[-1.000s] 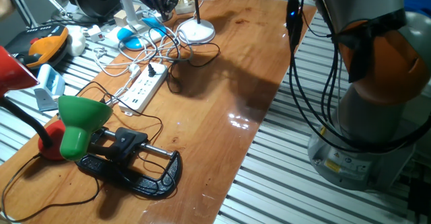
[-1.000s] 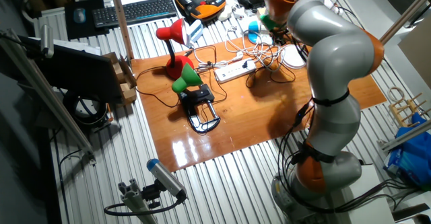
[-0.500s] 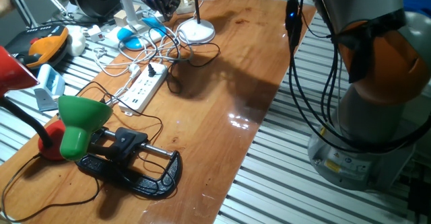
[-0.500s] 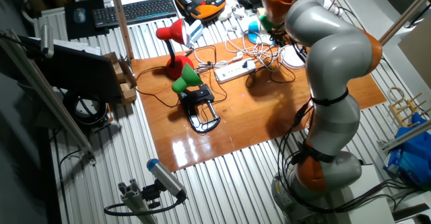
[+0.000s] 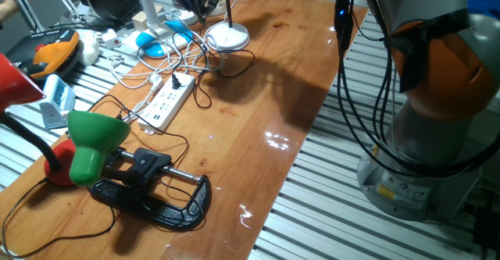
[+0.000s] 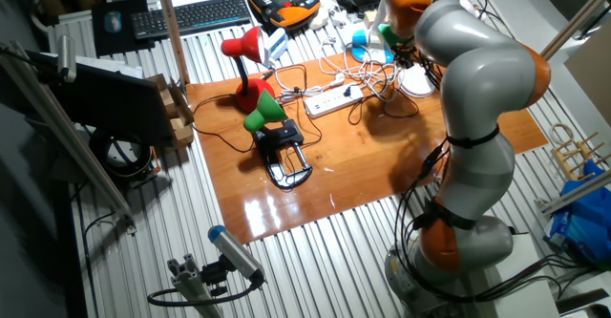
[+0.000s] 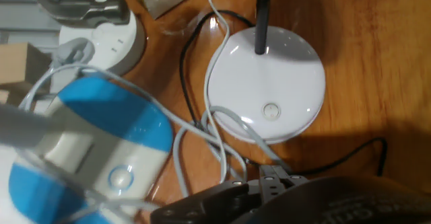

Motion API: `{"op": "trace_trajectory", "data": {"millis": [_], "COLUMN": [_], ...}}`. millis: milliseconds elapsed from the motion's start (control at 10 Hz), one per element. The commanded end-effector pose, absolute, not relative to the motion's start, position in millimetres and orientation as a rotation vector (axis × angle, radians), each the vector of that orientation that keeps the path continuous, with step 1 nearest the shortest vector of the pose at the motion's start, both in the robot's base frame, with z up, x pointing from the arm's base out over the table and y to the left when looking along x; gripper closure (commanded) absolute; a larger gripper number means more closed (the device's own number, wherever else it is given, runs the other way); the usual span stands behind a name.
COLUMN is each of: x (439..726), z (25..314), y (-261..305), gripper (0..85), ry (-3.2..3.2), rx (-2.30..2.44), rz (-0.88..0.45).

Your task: Plug in the power cord of the desk lamp, turn on the socket, and light up the desk lamp

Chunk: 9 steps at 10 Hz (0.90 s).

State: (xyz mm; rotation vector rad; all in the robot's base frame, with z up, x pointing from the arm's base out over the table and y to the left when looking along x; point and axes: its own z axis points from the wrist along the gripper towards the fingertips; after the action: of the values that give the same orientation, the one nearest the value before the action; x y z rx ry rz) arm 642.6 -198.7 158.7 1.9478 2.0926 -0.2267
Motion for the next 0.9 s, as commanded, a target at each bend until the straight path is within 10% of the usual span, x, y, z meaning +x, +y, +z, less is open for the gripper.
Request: {"op": "trace_trajectory", "data": {"millis": [0, 800], "x": [640.8, 638.4], "z": [155.8, 122.3], "y": [-204.9, -223.6], "gripper": [85.0, 85.0], "ry": [2.082, 2.087], "rx": [1.939, 1.928], "rz": [-0.224, -0.232]}}
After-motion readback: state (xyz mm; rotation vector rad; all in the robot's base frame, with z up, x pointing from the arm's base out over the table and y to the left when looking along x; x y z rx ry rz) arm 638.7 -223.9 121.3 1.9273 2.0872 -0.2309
